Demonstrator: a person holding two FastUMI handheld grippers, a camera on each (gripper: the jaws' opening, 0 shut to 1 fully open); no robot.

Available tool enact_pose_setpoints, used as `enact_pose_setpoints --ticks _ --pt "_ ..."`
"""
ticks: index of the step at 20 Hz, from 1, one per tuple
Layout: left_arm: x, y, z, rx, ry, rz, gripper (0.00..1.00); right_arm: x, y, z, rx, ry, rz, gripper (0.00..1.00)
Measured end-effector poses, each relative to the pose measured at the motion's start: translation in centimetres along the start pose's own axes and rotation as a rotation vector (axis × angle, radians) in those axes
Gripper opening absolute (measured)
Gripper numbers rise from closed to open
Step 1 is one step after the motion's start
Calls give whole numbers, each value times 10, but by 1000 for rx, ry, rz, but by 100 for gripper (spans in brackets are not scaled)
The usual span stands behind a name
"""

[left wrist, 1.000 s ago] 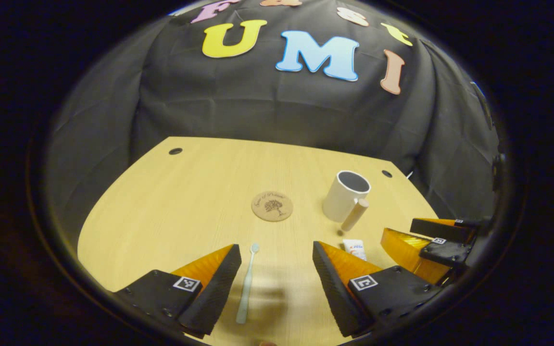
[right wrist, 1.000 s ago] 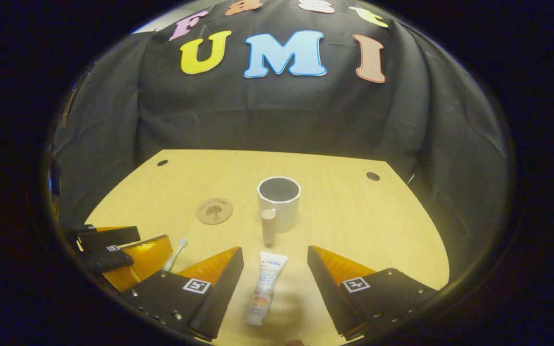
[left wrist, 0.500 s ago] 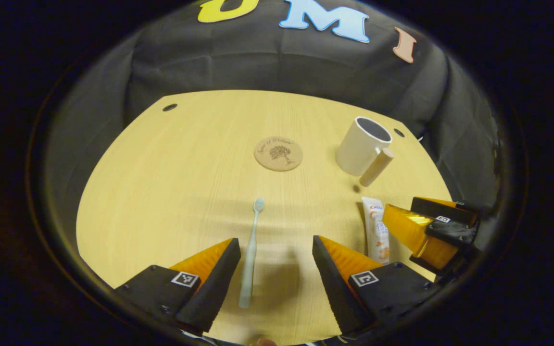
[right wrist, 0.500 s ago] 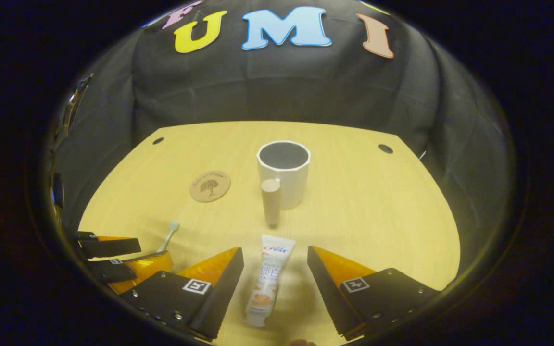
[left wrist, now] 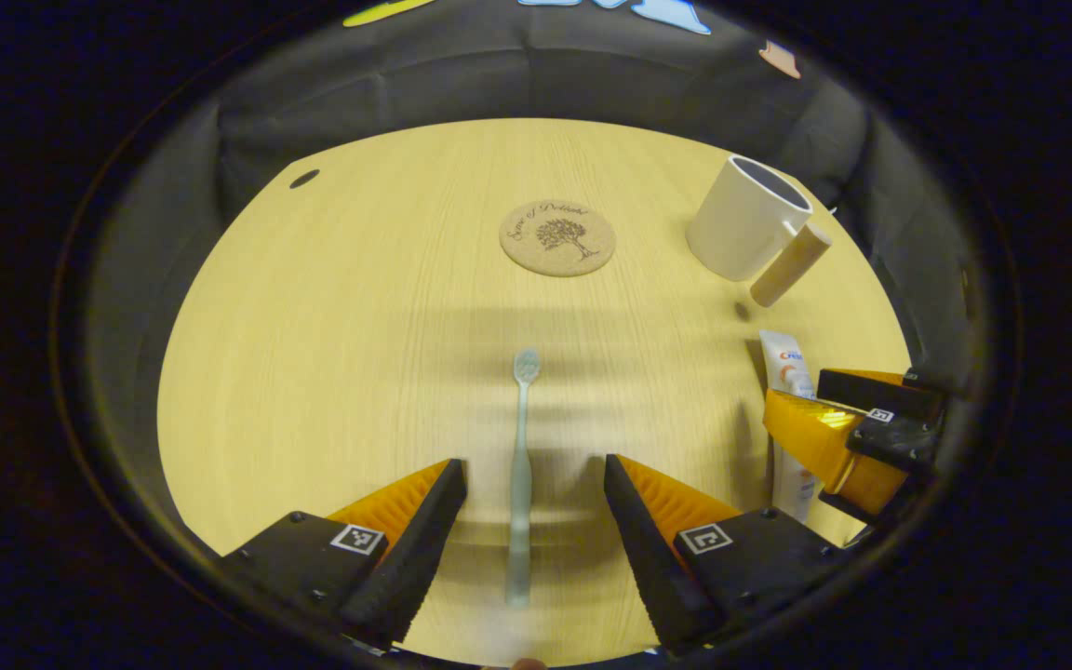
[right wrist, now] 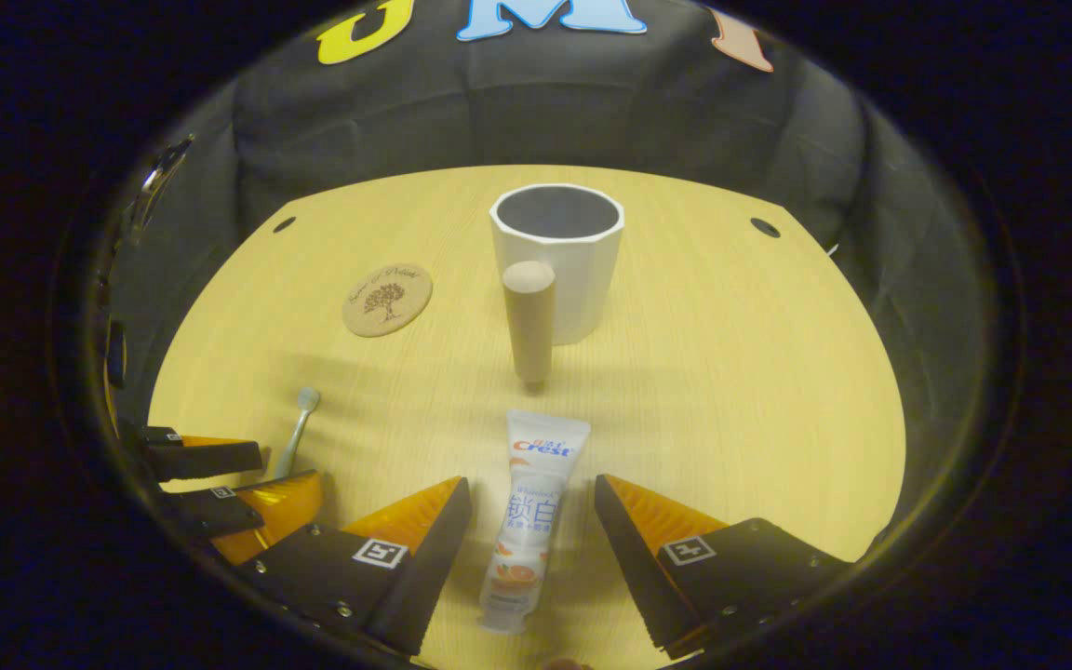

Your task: Put the toothbrush and toothpaste on the desktop into the cup, then pick up the cup and place it on the coaster on the desktop.

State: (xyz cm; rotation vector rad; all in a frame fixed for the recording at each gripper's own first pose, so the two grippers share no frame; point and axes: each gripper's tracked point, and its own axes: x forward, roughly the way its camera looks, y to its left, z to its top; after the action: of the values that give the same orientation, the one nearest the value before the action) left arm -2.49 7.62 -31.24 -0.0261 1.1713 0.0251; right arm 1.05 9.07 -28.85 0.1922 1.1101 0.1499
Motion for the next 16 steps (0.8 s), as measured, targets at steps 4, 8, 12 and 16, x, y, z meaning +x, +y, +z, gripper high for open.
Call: enact_pose_setpoints --ticks 4,8,12,16 --pt "4 3 1 26 1 25 97 9 -3 -8 -8 47 -10 84" --pt "4 3 1 35 -6 28 91 10 -4 -16 -9 90 -15 86" --pt "5 4 2 23 -18 33 70 10 -1 -22 -6 111 -18 83" --pt "3 7 3 6 -36 45 24 9 0 -23 3 115 -18 58"
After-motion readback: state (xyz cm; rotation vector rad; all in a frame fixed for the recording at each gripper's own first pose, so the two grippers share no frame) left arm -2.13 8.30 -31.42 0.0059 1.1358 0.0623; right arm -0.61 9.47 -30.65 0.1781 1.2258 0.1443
